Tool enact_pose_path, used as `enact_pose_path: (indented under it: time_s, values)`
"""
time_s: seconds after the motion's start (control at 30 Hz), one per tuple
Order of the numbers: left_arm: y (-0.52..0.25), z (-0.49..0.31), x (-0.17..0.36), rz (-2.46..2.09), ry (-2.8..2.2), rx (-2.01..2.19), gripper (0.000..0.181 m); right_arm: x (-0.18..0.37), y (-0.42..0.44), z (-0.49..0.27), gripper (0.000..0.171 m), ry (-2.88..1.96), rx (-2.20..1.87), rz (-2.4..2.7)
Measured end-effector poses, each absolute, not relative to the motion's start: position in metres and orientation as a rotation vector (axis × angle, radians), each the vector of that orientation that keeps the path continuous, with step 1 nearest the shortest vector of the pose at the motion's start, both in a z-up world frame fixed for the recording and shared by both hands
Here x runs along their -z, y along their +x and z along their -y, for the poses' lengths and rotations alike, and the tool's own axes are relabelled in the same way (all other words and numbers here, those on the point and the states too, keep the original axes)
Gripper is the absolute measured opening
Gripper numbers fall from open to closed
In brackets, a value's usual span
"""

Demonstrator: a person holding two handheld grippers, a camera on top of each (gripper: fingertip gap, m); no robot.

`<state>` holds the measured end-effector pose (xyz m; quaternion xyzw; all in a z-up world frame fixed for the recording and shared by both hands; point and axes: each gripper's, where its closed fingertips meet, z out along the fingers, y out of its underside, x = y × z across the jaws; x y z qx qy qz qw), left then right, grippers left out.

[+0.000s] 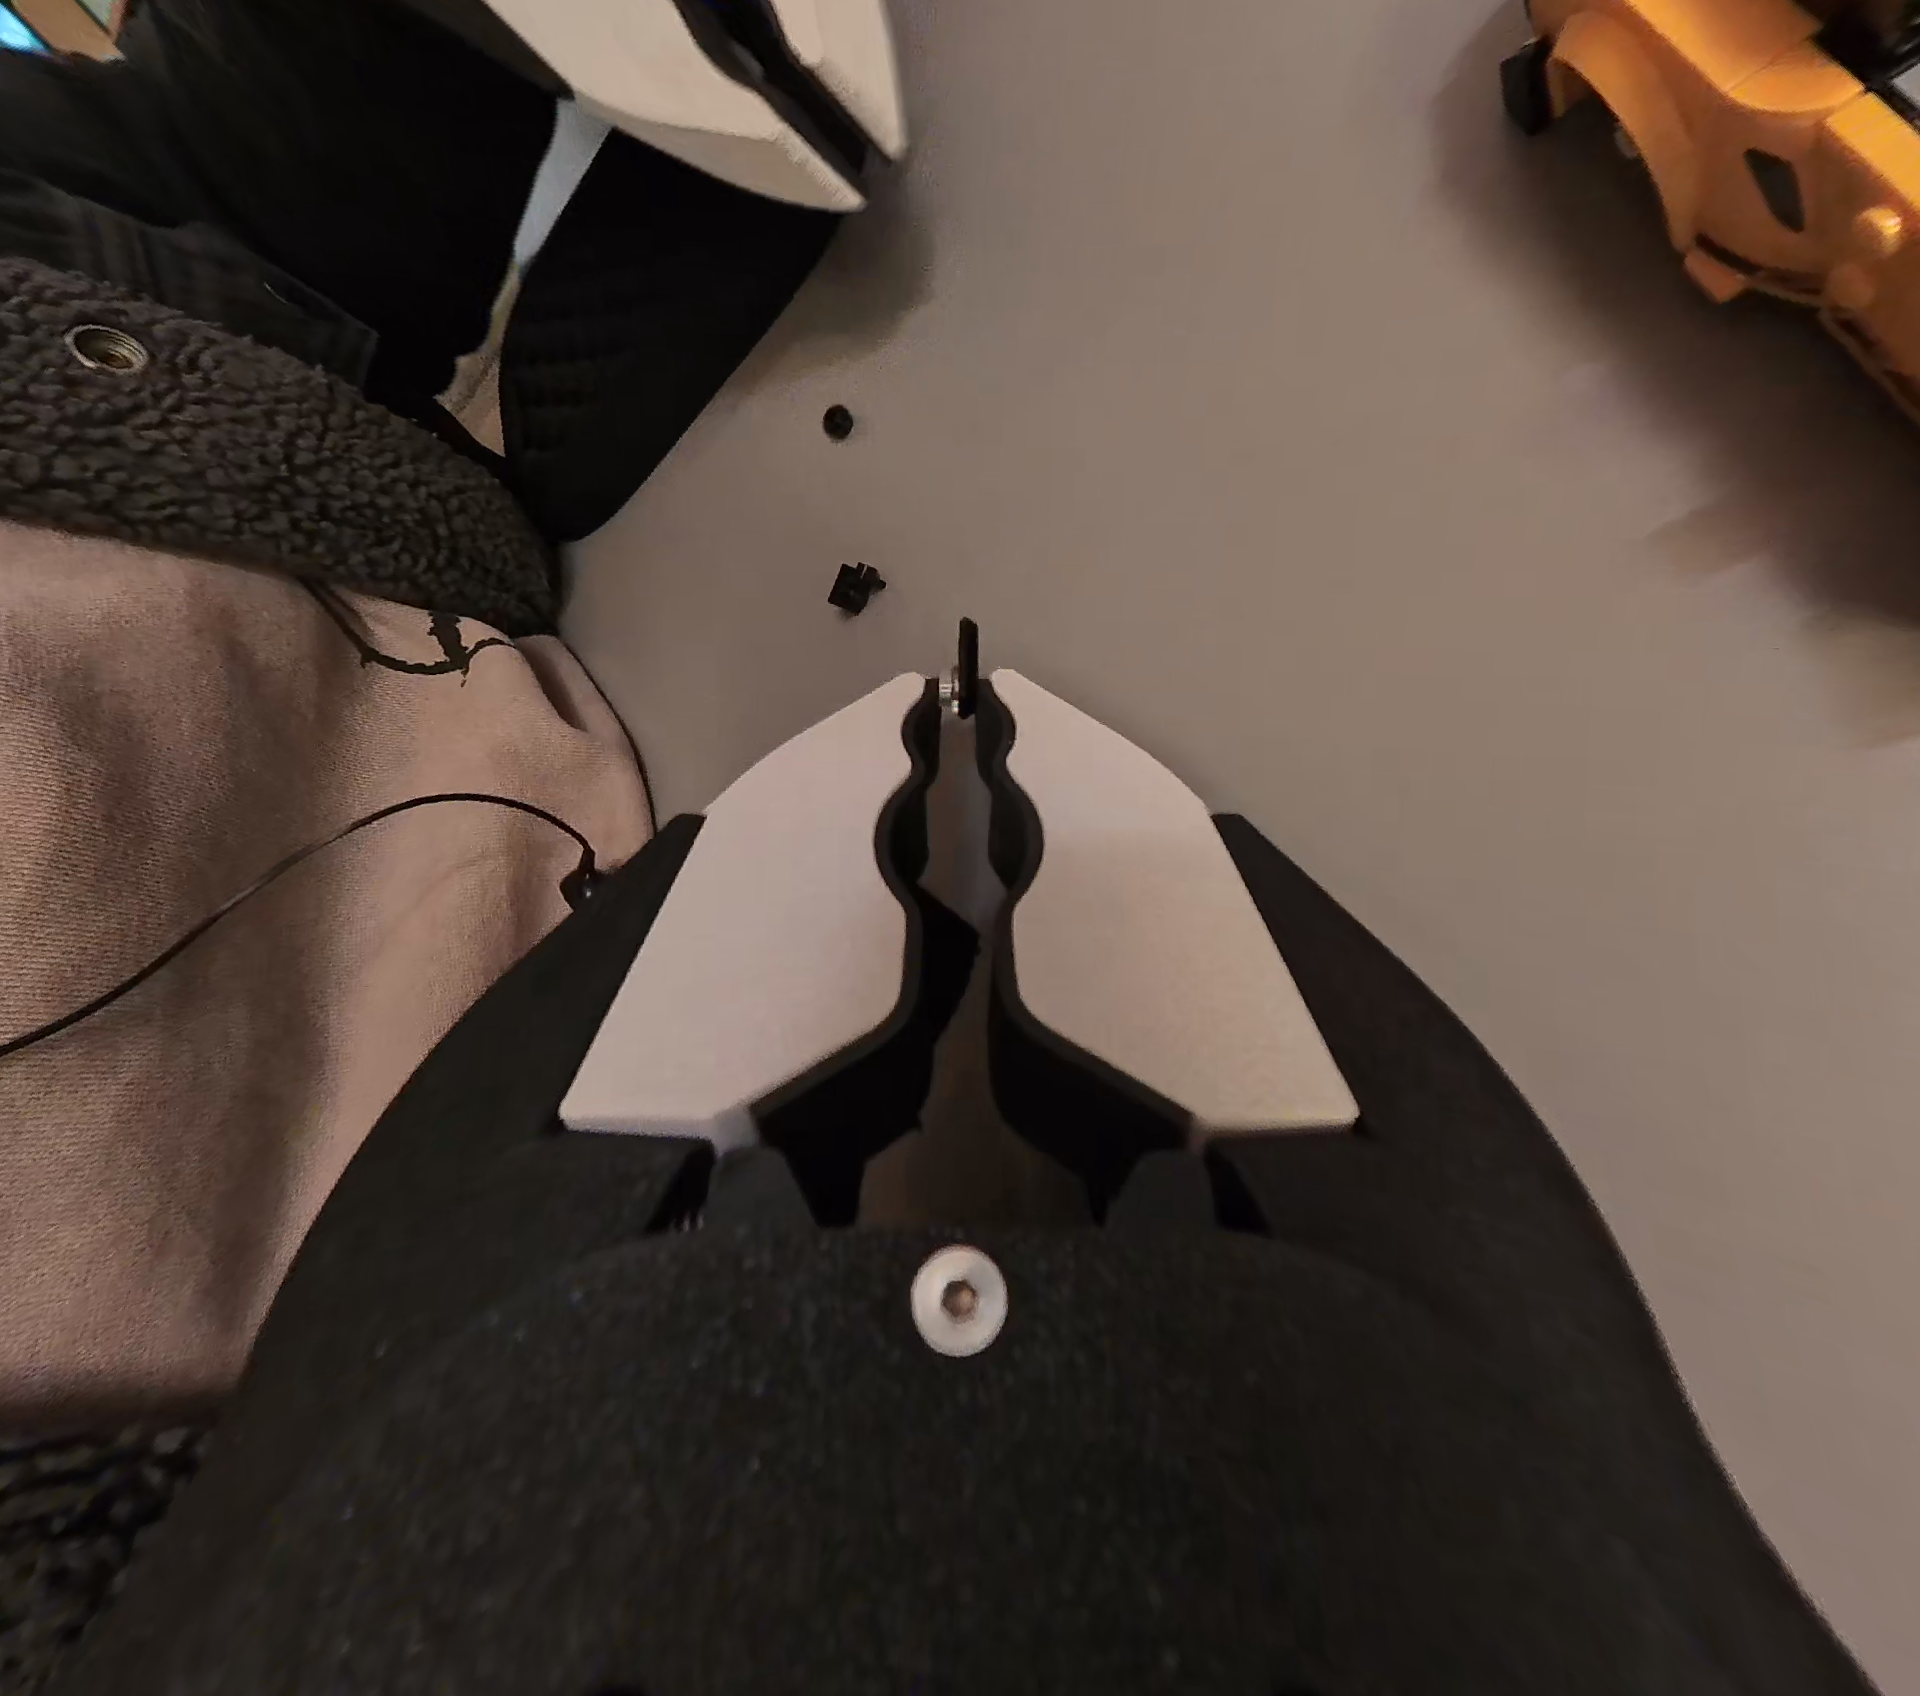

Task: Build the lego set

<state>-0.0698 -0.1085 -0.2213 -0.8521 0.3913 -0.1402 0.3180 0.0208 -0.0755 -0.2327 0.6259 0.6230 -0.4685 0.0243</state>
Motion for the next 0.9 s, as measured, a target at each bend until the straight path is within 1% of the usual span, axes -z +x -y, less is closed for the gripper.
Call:
enact_pose_path:
  time_s: [0.17,0.37,0.43,0.5,0.57,0.63,0.9]
  values:
    - [-0.05,0.141,0.238,-1.155,-2.28,0.411,0.011,0.233,0.021,0.074,0.006,1.917,1.432,-1.949]
    - [-0.038,0.143,0.245,-1.194,-2.25,0.384,0.014,0.234,0.022,0.076,0.006,1.904,1.422,-1.969]
    - [-0.037,0.141,0.246,-1.213,-2.238,0.37,0.013,0.234,0.022,0.076,0.006,1.904,1.414,-1.979]
    - [-0.036,0.14,0.246,-1.228,-2.232,0.374,0.005,0.234,0.023,0.076,0.006,1.902,1.411,-1.983]
    - [-0.036,0.137,0.247,-1.216,-2.24,0.393,0.001,0.234,0.024,0.076,0.006,1.9,1.41,-1.983]
    - [-0.039,0.131,0.246,-1.203,-2.248,0.382,0.003,0.234,0.025,0.076,0.006,1.896,1.411,-1.983]
    - [-0.061,0.105,0.237,-1.049,-2.256,0.336,0.003,0.234,0.025,0.075,0.006,1.886,1.43,-1.969]
